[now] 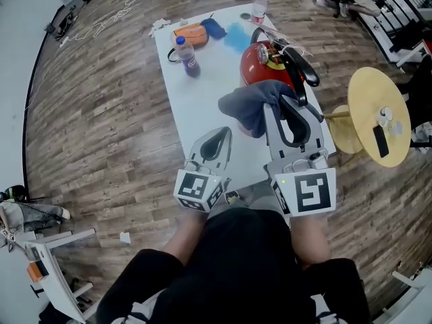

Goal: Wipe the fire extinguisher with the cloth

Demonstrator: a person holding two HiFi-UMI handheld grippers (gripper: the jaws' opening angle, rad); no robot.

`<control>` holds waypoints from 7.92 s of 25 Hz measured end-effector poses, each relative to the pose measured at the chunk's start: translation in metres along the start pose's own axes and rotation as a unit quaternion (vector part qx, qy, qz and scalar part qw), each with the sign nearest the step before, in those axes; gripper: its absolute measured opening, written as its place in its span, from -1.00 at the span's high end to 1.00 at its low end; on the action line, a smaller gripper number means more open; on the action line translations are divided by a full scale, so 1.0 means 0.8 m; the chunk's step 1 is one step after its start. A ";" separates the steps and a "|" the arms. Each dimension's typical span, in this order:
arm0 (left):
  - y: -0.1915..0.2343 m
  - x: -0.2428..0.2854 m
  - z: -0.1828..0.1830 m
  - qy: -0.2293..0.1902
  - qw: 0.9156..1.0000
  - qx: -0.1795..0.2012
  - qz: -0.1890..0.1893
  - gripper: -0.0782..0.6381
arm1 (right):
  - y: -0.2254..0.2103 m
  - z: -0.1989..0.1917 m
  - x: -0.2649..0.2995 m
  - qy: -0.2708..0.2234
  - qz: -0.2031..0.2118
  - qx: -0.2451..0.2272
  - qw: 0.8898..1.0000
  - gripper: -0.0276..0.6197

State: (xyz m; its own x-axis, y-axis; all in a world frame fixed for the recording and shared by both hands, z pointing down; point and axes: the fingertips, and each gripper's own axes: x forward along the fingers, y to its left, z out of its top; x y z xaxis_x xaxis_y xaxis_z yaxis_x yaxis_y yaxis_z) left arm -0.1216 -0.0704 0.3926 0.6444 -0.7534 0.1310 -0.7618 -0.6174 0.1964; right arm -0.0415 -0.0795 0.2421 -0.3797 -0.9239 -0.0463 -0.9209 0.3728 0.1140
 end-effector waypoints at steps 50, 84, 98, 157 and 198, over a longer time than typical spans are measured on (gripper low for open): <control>-0.134 -0.044 0.063 -0.064 0.943 0.132 -0.298 -0.13 | 0.072 -0.060 -0.089 0.168 0.298 -0.036 0.939 0.73; 0.026 0.161 0.205 -0.035 0.961 0.230 -0.148 0.61 | 0.043 -0.074 -0.064 0.123 0.214 -0.022 0.969 0.64; 0.072 0.143 -0.082 0.138 0.970 0.131 -0.154 0.63 | 0.041 -0.127 -0.080 0.178 0.217 0.002 0.960 0.64; -0.203 0.220 -0.099 0.139 0.969 0.117 -0.167 0.63 | -0.153 -0.306 -0.079 0.166 0.323 0.022 0.932 0.79; 0.033 -0.011 -0.148 0.069 0.997 0.031 -0.031 0.61 | -0.031 -0.508 -0.045 0.406 -0.011 0.201 0.891 0.81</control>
State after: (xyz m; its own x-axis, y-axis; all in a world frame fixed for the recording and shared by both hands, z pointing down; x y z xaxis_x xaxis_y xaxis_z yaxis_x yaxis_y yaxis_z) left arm -0.1397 -0.0531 0.5120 0.6901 -0.6781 0.2528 -0.7202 -0.6776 0.1488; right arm 0.0305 -0.0905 0.6443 -0.3227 -0.6287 0.7075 -0.9464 0.2031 -0.2512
